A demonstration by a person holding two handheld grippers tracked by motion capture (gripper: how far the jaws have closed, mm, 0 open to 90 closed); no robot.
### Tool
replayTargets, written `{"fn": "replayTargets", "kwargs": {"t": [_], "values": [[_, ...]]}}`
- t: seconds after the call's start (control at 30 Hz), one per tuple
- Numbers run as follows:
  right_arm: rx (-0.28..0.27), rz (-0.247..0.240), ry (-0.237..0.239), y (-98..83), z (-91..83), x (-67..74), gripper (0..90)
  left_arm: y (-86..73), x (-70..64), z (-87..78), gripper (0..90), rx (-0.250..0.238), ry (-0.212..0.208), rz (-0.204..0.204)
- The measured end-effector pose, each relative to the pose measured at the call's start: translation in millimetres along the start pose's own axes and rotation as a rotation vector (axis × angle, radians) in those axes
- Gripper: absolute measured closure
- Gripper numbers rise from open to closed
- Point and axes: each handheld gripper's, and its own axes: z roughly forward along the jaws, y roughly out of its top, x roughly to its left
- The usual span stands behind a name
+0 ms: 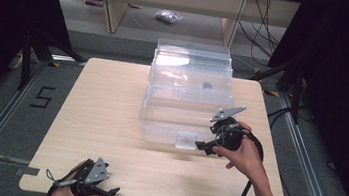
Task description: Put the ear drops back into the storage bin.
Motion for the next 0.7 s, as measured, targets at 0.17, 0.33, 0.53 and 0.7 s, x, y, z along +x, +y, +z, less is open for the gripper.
{"fn": "replayTargets", "kwargs": {"t": [0.17,0.33,0.53,0.7], "values": [[-0.021,-0.015,0.014,-3.3,-1.5,4.9,22.0,-0.3,0.4,0.3,15.6,0.003,-0.002,0.004],[-0.055,-0.048,0.011,-8.2,0.8,6.7,22.1,-0.3,0.4,0.0,15.6,-0.001,0.0,0.001],[-0.06,-0.071,0.003,-13.4,3.3,10.8,21.2,-0.3,0.3,0.3,15.6,0.001,-0.001,0.003],[-0.056,-0.084,0.015,-18.7,7.8,16.9,21.4,-0.7,-0.3,0.3,15.6,-0.009,-0.001,-0.008]]}}
